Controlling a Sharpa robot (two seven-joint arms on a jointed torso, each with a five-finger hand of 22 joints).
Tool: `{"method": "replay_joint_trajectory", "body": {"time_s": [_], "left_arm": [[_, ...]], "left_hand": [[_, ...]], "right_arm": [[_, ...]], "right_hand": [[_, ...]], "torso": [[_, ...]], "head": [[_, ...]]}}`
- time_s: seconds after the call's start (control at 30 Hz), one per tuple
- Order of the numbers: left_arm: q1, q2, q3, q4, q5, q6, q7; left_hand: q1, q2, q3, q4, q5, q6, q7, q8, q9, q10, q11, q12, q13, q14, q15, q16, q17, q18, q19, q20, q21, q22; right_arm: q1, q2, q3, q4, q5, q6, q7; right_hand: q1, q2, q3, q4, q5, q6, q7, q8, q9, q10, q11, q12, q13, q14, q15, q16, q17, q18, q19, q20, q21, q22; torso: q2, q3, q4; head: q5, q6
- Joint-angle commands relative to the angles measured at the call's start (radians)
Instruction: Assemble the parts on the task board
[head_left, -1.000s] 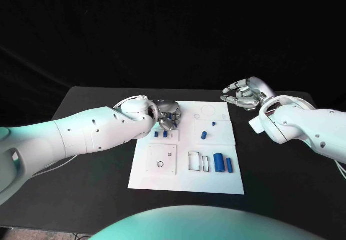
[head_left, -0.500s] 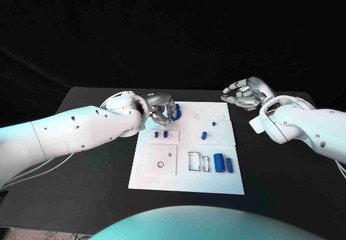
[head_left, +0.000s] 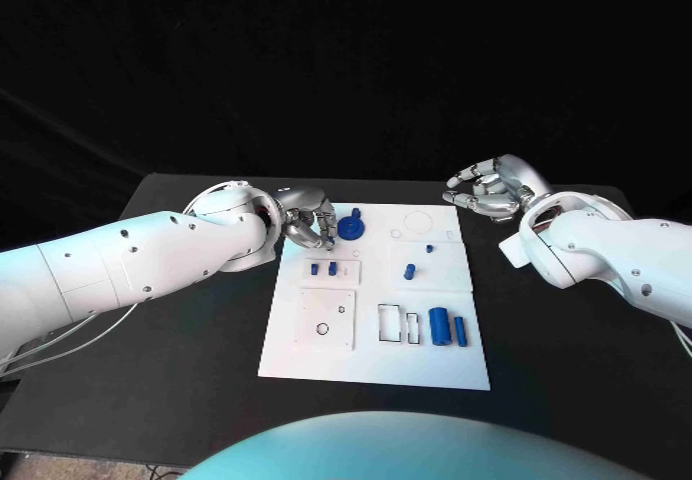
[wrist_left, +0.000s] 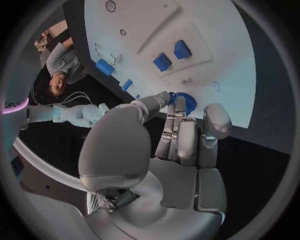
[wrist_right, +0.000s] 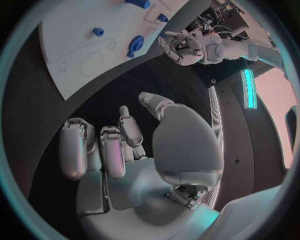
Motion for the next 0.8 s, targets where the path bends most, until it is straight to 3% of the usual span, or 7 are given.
{"method": "replay_joint_trajectory", "body": {"time_s": [0.03, 0.8], "left_arm": [[0.0, 0.007, -0.001, -0.008, -0.014, 0.049, -0.007], [-0.001, 0.041, -0.011, -0.062, -0.038, 0.072, 0.003]], "left_hand": [[-0.006, -0.002, -0.005, 0.0, 0.0, -0.004, 0.003, -0.006, 0.0, 0.002, 0.003, -0.007, -0.002, -0.001, 0.008, 0.001, -0.003, -0.015, -0.006, 0.004, -0.005, 0.139], [-0.003, 0.0, -0.004, -0.002, -0.001, -0.001, 0.003, -0.009, 0.001, 0.009, 0.002, -0.01, -0.002, 0.001, 0.014, 0.005, 0.001, -0.016, -0.006, 0.008, -0.001, 0.14]], "right_arm": [[-0.002, 0.001, 0.0, 0.0, -0.004, 0.007, 0.004], [-0.006, 0.003, 0.0, 0.0, -0.005, 0.005, 0.004]], "right_hand": [[-0.012, 0.001, 0.006, 0.002, 0.003, -0.005, -0.002, 0.004, 0.001, -0.002, -0.001, -0.002, 0.0, 0.083, -0.004, -0.002, 0.193, 0.007, -0.005, 0.002, -0.005, 0.17], [-0.014, 0.0, 0.008, -0.001, 0.005, -0.005, -0.003, 0.005, 0.003, -0.001, -0.002, -0.004, -0.003, 0.083, -0.005, -0.003, 0.192, 0.008, -0.006, 0.001, -0.008, 0.169]], "torso": [[0.001, -0.001, -0.0009], [0.001, -0.0001, -0.0022]], "head": [[0.003, 0.0], [0.009, 0.0]]}}
